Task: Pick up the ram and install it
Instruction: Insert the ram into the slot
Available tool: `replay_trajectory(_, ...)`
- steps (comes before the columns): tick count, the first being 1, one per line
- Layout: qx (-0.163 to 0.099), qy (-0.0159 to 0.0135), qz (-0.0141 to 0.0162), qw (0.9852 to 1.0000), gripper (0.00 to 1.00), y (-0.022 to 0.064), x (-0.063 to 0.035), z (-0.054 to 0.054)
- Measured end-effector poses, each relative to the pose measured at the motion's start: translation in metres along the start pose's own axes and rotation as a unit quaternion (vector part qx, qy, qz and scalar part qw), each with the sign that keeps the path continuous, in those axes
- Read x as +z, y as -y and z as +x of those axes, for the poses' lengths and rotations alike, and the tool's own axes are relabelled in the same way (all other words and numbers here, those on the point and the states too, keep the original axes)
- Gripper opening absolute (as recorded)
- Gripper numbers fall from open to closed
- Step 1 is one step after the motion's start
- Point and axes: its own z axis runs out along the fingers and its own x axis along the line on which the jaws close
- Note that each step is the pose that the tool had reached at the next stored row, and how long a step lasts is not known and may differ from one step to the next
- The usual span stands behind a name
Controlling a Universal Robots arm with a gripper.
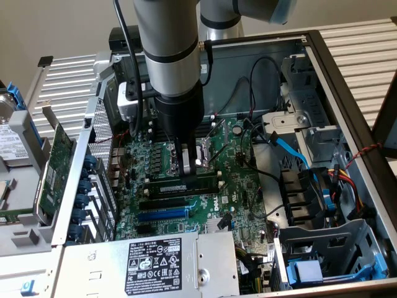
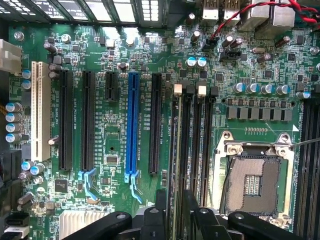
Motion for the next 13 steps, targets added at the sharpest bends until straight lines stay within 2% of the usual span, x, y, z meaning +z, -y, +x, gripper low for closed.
replay_trajectory(13, 0.000, 0.0001, -0.0001, 1.0000, 0.28, -0.0040, -0.0142, 0.000)
